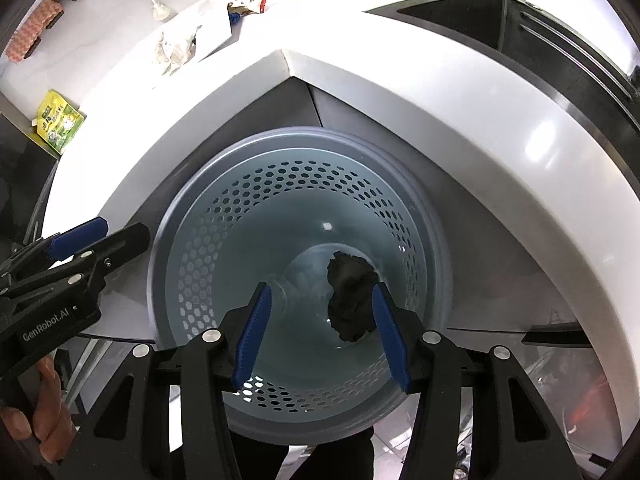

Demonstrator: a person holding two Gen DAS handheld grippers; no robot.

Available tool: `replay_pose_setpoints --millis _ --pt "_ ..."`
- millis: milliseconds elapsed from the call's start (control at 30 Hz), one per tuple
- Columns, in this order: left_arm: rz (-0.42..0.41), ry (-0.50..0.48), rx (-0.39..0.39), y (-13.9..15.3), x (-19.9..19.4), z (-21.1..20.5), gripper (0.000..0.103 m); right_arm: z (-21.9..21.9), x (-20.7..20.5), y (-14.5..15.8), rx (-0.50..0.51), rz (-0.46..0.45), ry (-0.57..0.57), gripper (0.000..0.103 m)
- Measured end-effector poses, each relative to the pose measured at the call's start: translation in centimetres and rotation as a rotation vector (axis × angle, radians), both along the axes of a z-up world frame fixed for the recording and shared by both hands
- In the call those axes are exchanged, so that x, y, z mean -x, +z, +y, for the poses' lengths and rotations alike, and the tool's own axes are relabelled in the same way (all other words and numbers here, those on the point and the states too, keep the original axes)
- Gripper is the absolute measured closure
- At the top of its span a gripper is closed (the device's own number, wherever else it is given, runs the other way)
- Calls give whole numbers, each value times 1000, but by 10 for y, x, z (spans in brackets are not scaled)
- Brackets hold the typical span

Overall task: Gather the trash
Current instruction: 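Open the right tool dropping the cloth while the left tool drops the cup into the bin, then move the left tool to the white patterned paper while the right tool reaches the yellow container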

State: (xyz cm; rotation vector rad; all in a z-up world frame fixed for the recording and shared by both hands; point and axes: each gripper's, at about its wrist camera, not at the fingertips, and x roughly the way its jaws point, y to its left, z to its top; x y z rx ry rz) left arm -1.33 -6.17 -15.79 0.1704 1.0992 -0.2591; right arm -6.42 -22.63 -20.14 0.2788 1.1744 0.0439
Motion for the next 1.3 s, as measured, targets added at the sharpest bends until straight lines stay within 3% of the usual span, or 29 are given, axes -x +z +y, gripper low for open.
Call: replay_pose_setpoints --millis 433,800,1067,1300 --pt "-100 78 16 51 7 4 29 -10 2 40 -3 -48 24 52" --pt "-200 197 38 103 17 10 21 -14 -12 78 18 -157 122 50" --pt "-244 253 13 122 10 30 14 -6 -42 100 29 -208 159 47" --pt "-282 290 23 130 -31 55 12 -1 -87 105 42 -222 118 45"
